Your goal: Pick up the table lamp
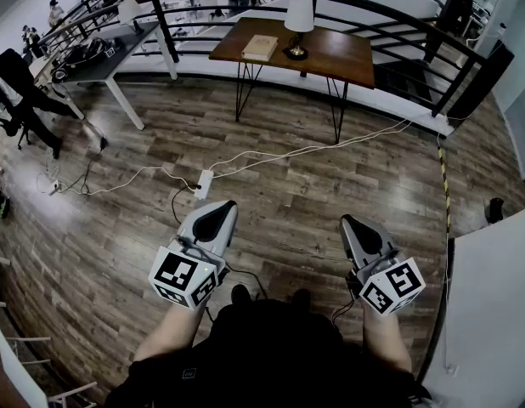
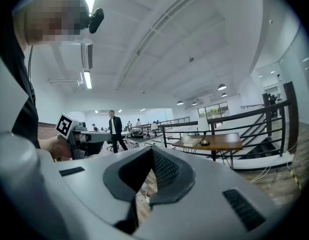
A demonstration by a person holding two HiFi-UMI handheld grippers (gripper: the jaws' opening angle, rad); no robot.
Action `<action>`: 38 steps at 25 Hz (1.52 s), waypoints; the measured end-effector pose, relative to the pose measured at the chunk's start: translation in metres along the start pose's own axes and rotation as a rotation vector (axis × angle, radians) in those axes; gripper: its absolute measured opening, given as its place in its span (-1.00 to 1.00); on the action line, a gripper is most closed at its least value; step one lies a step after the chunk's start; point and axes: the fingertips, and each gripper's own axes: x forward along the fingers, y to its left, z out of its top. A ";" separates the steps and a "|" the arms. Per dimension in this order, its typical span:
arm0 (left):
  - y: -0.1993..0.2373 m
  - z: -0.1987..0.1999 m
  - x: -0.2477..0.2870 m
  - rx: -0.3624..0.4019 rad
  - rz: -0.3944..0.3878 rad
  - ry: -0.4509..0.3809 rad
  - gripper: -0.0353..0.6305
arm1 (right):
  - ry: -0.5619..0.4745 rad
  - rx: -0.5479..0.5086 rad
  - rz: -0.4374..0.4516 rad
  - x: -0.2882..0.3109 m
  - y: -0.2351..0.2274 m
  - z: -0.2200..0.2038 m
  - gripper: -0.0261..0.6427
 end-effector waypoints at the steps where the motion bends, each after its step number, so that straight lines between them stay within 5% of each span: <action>1: 0.001 0.002 0.002 -0.001 0.000 -0.001 -0.87 | 0.001 0.001 0.002 0.001 -0.001 0.001 -0.89; 14: -0.025 0.002 0.039 -0.009 -0.019 0.002 -0.87 | 0.006 0.037 0.017 -0.017 -0.030 -0.006 -0.89; 31: -0.116 0.007 0.115 -0.002 -0.034 0.053 -0.87 | -0.027 0.092 0.023 -0.094 -0.121 0.004 -0.88; 38: -0.106 0.002 0.148 0.007 -0.035 0.039 -0.87 | -0.025 0.105 0.015 -0.080 -0.148 -0.005 -0.88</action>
